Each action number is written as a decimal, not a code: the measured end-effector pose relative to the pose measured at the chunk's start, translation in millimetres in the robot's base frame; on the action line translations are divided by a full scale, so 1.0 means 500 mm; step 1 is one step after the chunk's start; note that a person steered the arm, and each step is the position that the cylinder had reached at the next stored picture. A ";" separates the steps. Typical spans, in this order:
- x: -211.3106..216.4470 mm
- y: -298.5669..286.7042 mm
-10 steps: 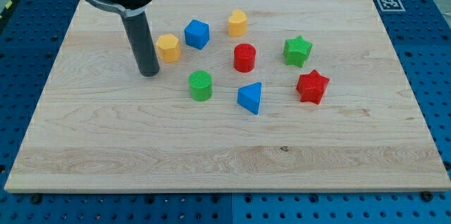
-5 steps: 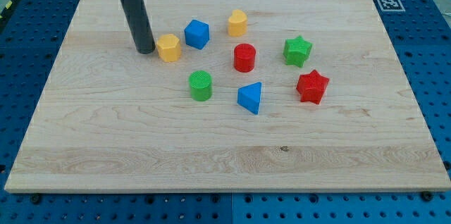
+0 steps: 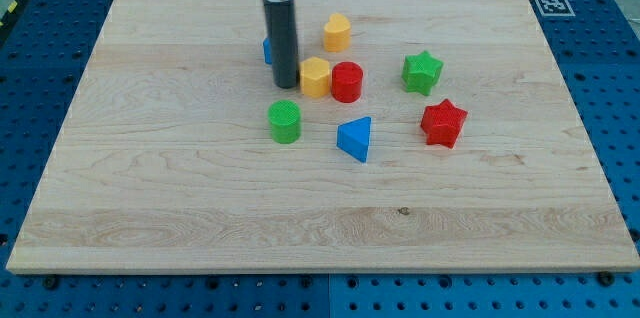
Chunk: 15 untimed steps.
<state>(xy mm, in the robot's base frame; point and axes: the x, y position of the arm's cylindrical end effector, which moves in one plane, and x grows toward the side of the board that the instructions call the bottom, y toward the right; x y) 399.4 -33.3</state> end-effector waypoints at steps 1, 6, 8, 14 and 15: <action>0.016 0.038; 0.072 0.207; 0.056 0.150; 0.002 0.102; -0.036 0.111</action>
<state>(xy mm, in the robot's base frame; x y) 381.3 22.4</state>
